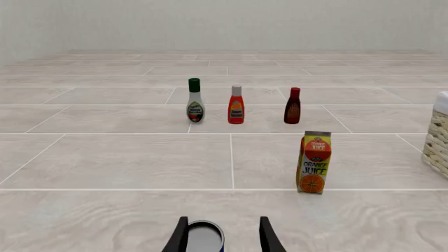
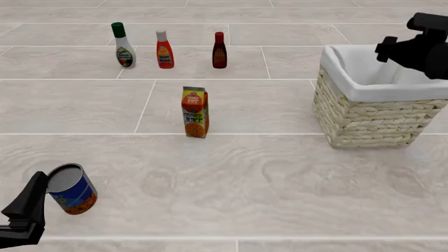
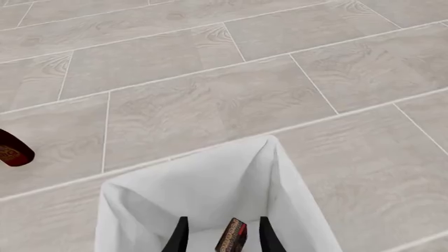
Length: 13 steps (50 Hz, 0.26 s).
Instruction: Pick the chocolate pudding and place it in the basket.
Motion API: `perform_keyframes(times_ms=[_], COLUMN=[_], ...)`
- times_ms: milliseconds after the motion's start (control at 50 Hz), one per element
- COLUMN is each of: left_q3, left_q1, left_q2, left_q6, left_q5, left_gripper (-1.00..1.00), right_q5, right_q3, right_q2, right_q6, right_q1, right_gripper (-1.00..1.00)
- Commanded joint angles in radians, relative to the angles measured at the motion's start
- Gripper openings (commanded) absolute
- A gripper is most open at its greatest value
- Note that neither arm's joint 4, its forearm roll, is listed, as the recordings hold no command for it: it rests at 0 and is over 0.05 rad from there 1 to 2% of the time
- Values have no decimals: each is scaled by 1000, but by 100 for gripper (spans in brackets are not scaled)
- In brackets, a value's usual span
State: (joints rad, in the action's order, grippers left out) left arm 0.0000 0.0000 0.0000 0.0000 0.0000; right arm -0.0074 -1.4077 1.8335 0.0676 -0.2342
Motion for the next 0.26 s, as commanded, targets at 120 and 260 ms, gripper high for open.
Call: perform_keyframes(times_ms=[120,260], left_q3=[0,0], left_q1=[0,0], left_q2=[0,0], left_q6=[0,0], left_q5=[0,0], left_gripper=[100,100], right_q5=[10,17], right_q3=[-14,-23], right_q2=[-11,-26], right_q6=[3,6], right_q1=[8,9], right_gripper=[100,100])
